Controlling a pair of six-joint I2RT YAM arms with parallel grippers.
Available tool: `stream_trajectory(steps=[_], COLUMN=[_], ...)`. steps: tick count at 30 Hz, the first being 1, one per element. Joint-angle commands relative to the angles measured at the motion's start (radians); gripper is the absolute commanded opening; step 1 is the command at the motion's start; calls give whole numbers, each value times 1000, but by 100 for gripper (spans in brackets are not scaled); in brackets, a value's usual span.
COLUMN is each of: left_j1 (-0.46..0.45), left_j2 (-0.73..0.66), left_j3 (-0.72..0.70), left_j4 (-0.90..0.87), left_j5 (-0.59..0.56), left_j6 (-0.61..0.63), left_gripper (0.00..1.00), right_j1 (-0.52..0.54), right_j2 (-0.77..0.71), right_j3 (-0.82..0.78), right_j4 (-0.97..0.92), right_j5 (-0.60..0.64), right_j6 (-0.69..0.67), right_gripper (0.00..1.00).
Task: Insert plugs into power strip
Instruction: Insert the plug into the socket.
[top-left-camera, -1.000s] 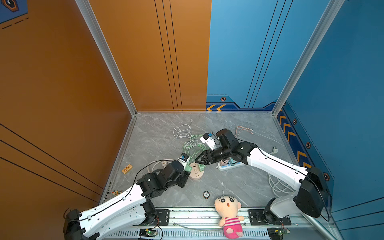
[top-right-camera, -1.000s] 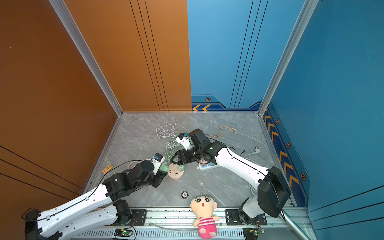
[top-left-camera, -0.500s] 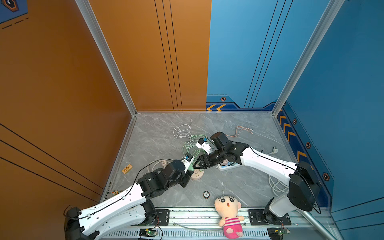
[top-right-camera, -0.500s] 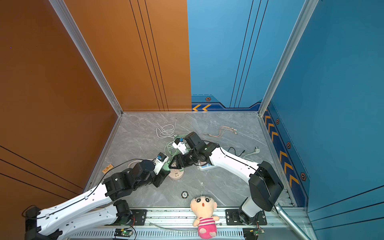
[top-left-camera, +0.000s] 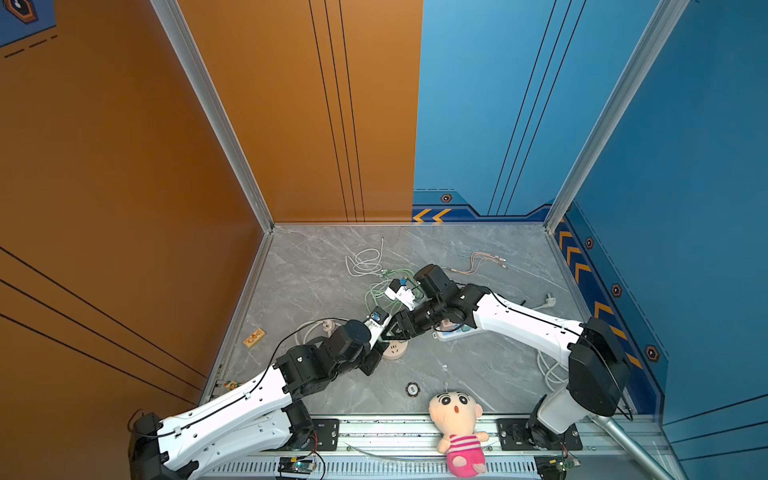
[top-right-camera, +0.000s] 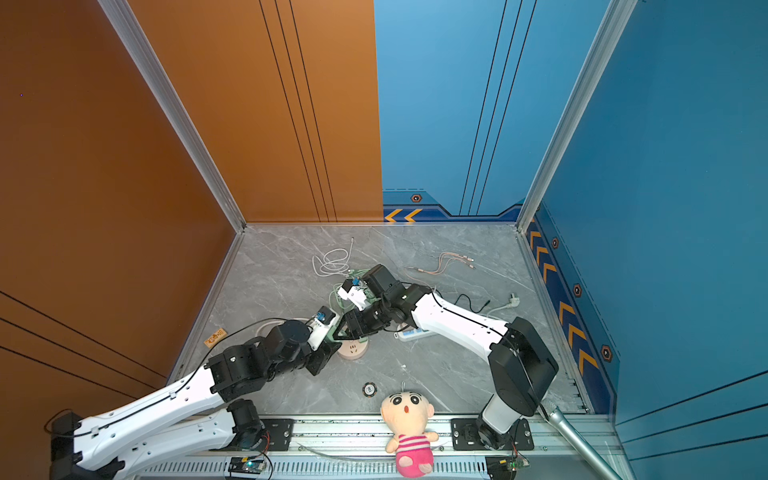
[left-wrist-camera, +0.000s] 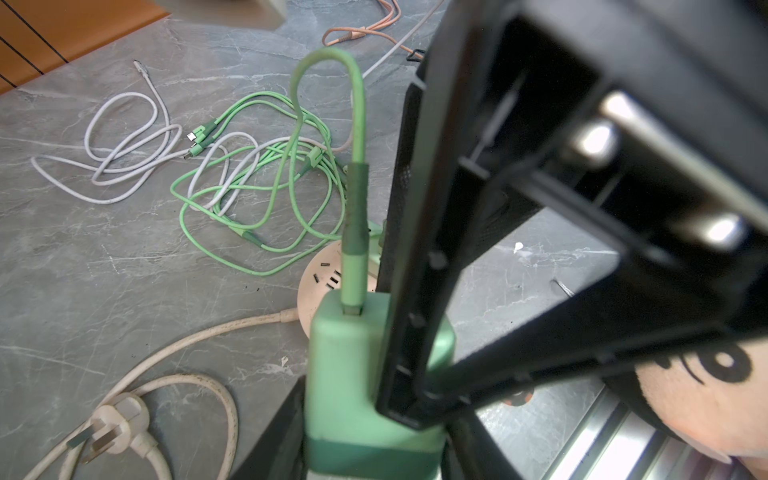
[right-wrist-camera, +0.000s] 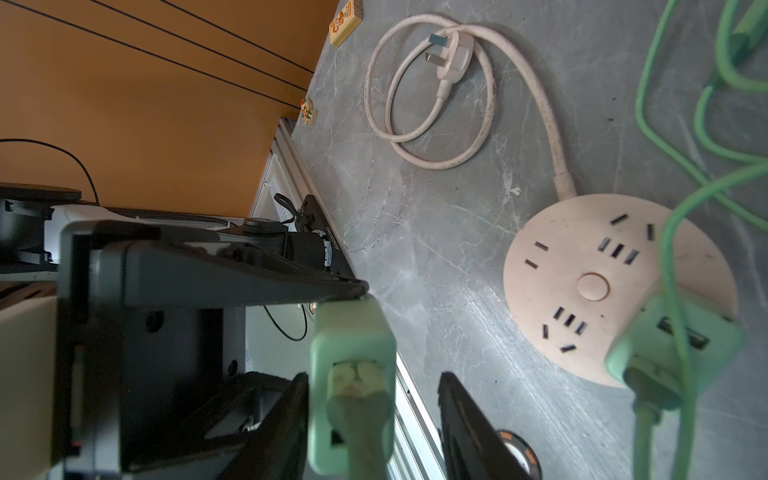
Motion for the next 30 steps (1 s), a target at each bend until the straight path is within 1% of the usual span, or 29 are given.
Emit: stream_trajectory(steps=[1,7,11,14,22,26,30], left_j1=[-13,-13,-13,-15,-7,-6,-9], left_j2=[-5,3,1,-3,-11,-11,-1], left_j3=[27,25,22,21,42,57,69], left_j4=[59,76,78,78,47,21,19], left_j5=[31,29,24,16,9,27,33], left_j6=[25,35,46,60,124,176,217], left_gripper=[23,23,23,23,21,21,21], right_j1=[4,12,15,16,10,15,22], right_j2=[17,38,46,54,74,89,107], right_j3=[30,42,48,53,85,106,130], right_j4=[-26,-28,-29,-33,-126,-193,-281], right_j5=[-16,-27,-47,-67,-95,-151,-156], right_j6=[-12,-9,-9,-11,-68,-127,-195], right_gripper=[50,35,22,17,17,17,16])
